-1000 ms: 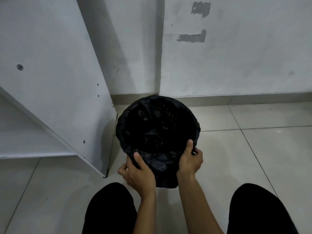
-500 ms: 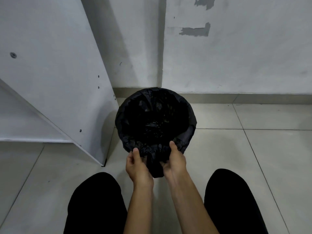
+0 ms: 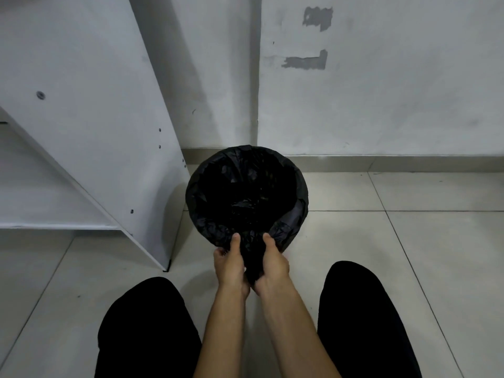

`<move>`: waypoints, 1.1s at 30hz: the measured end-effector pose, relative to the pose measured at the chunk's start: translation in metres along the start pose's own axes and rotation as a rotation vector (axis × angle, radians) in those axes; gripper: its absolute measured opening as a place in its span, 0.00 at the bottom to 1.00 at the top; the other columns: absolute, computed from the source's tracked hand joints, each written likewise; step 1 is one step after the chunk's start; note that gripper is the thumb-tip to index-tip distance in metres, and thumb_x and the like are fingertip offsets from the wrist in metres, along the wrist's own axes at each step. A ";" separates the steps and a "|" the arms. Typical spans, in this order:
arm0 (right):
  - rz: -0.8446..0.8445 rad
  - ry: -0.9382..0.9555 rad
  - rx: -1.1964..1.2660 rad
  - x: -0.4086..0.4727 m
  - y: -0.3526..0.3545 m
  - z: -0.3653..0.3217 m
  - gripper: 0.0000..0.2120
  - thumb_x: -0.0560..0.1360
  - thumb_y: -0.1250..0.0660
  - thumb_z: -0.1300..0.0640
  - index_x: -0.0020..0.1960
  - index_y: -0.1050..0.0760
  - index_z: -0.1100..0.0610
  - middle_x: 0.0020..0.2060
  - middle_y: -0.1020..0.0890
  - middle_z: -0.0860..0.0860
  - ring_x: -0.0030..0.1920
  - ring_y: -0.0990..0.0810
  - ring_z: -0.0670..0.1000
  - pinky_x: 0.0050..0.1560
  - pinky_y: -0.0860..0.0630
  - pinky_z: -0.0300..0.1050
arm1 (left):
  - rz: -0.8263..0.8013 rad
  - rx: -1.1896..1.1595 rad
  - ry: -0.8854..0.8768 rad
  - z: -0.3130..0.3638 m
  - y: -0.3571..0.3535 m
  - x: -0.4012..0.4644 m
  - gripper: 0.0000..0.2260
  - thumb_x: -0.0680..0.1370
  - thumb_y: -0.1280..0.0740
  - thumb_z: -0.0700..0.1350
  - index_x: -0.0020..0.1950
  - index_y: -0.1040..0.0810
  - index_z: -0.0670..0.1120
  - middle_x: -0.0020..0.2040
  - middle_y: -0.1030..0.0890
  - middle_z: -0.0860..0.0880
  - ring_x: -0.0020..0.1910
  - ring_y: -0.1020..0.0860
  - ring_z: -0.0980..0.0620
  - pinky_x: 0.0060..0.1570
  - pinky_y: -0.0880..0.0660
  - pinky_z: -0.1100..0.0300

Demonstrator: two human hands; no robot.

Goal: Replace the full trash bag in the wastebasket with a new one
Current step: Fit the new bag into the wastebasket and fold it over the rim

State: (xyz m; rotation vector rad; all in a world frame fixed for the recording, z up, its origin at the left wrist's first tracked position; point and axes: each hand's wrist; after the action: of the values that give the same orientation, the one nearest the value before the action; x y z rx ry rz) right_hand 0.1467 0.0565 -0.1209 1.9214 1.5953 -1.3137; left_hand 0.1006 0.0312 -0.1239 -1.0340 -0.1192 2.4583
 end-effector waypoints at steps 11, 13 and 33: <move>-0.117 -0.031 0.231 -0.005 -0.007 -0.016 0.14 0.76 0.33 0.65 0.61 0.24 0.66 0.53 0.17 0.63 0.46 0.17 0.60 0.39 0.20 0.51 | -0.183 -0.188 0.048 0.002 0.011 0.008 0.13 0.82 0.37 0.45 0.66 0.25 0.43 0.58 0.19 0.44 0.55 0.20 0.48 0.51 0.24 0.56; -0.186 -0.057 0.267 -0.003 -0.005 -0.015 0.17 0.76 0.33 0.62 0.64 0.25 0.65 0.56 0.18 0.62 0.52 0.18 0.61 0.43 0.20 0.52 | -0.197 -0.210 0.049 -0.003 0.015 0.012 0.10 0.83 0.39 0.44 0.63 0.24 0.46 0.54 0.18 0.46 0.52 0.20 0.50 0.49 0.25 0.58; -0.162 0.085 0.062 0.010 -0.007 -0.006 0.16 0.75 0.28 0.60 0.60 0.23 0.66 0.52 0.15 0.62 0.50 0.15 0.60 0.36 0.19 0.44 | -0.182 -0.185 0.135 0.006 0.005 0.028 0.20 0.76 0.28 0.48 0.64 0.24 0.39 0.57 0.18 0.41 0.54 0.18 0.46 0.56 0.22 0.55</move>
State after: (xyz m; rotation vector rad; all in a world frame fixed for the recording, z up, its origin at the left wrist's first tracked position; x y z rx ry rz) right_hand 0.1430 0.0688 -0.1234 1.9428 1.8050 -1.3754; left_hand 0.0776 0.0396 -0.1395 -1.2071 -0.3852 2.2387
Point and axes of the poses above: each hand's wrist, its own x-axis towards the middle knuckle, its own y-axis out of the back of the hand, z = x × y
